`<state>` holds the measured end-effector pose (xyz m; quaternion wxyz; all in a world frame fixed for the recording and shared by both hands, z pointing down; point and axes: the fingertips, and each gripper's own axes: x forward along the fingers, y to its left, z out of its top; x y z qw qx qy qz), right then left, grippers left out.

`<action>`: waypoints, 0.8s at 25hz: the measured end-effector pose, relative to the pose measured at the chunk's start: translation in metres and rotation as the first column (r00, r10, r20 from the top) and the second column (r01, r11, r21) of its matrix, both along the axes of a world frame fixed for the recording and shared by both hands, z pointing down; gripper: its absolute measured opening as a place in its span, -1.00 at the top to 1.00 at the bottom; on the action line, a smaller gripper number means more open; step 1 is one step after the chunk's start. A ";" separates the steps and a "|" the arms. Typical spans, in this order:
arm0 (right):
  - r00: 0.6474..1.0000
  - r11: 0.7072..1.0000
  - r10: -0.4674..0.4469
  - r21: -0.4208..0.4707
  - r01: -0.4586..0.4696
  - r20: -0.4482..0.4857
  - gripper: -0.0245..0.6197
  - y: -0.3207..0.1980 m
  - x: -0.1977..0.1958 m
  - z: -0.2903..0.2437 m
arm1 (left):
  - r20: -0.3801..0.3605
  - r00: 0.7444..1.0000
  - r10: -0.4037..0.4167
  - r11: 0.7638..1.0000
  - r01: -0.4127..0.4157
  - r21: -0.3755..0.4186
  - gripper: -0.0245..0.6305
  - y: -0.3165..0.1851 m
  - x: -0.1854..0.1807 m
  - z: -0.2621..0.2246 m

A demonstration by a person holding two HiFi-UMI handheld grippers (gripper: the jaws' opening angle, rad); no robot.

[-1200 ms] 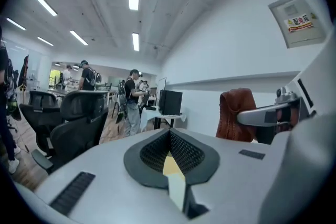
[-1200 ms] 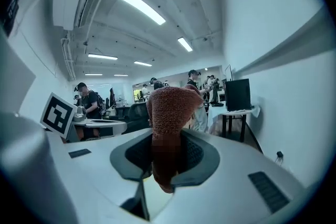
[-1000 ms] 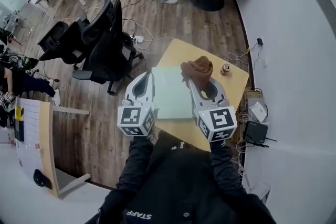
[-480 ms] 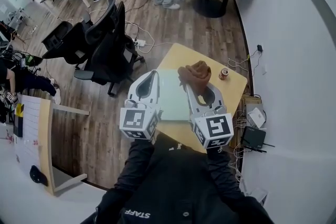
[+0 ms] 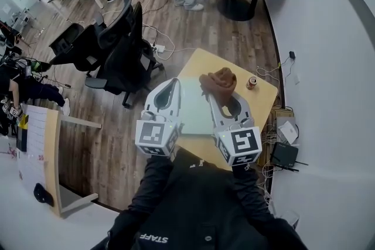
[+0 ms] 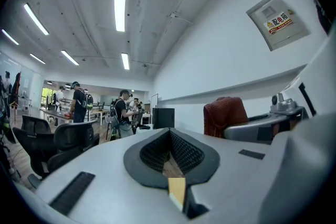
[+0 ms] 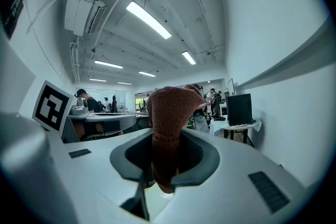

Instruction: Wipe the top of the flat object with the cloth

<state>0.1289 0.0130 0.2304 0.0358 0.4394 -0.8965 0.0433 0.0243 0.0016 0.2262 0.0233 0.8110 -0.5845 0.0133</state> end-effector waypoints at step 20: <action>1.000 1.000 0.011 -0.009 -0.011 -0.006 0.60 0.002 0.002 0.006 | 0.006 1.000 -0.005 1.000 0.005 -0.025 0.82 0.001 -0.001 0.006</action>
